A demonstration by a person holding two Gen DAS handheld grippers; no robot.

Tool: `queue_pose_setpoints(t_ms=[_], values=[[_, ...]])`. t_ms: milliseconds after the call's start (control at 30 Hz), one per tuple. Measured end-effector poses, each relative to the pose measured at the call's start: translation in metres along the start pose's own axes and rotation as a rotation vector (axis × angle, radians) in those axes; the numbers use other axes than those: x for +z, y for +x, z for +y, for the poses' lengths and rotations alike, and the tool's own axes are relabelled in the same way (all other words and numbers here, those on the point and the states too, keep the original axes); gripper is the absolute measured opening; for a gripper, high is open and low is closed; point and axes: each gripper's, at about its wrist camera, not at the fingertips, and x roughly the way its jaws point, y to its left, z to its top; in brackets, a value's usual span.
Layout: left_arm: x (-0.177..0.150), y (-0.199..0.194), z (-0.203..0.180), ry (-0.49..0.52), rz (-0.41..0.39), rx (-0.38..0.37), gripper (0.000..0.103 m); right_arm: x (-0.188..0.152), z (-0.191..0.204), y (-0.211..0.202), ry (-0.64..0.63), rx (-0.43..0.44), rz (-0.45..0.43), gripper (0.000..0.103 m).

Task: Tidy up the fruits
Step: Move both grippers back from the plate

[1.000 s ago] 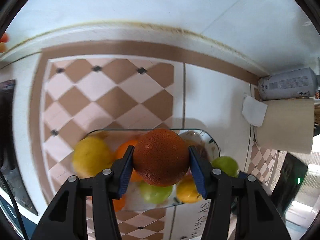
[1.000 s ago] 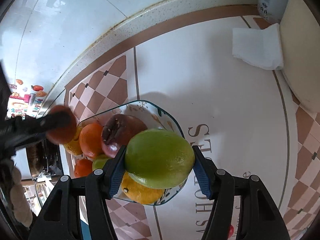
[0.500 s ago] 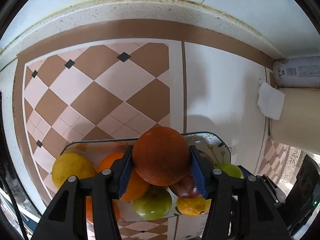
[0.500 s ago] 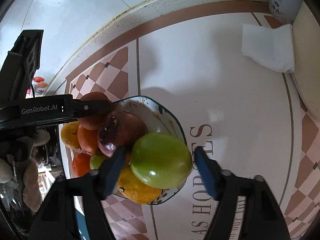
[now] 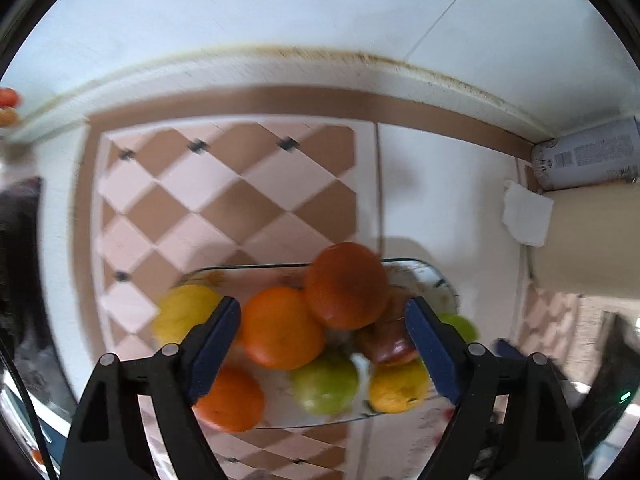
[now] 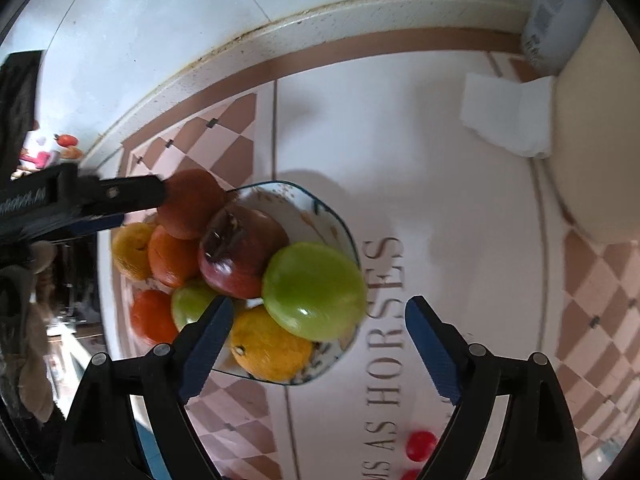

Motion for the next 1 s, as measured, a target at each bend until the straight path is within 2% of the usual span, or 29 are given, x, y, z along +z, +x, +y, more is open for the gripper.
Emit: queue_pose_setpoints(t_ms=[133, 300, 567, 1000], values=[[-0.03, -0.012, 0.009, 0.026, -0.081, 0.124, 0.084, -0.014, 0.005, -0.011, -0.027, -0.09, -0.039, 0.094], [-0.07, -0.019, 0.024, 0.018, -0.113, 0.153, 0.084, -0.036, 0.012, -0.028, -0.043, -0.146, -0.083, 0.094], [-0.117, -0.043, 0.029, -0.001, -0.186, 0.153, 0.084, -0.065, 0.028, -0.056, -0.067, -0.175, -0.14, 0.094], [-0.189, -0.119, 0.021, 0.012, -0.38, 0.129, 0.084, -0.132, 0.057, -0.135, -0.13, -0.19, -0.282, 0.094]])
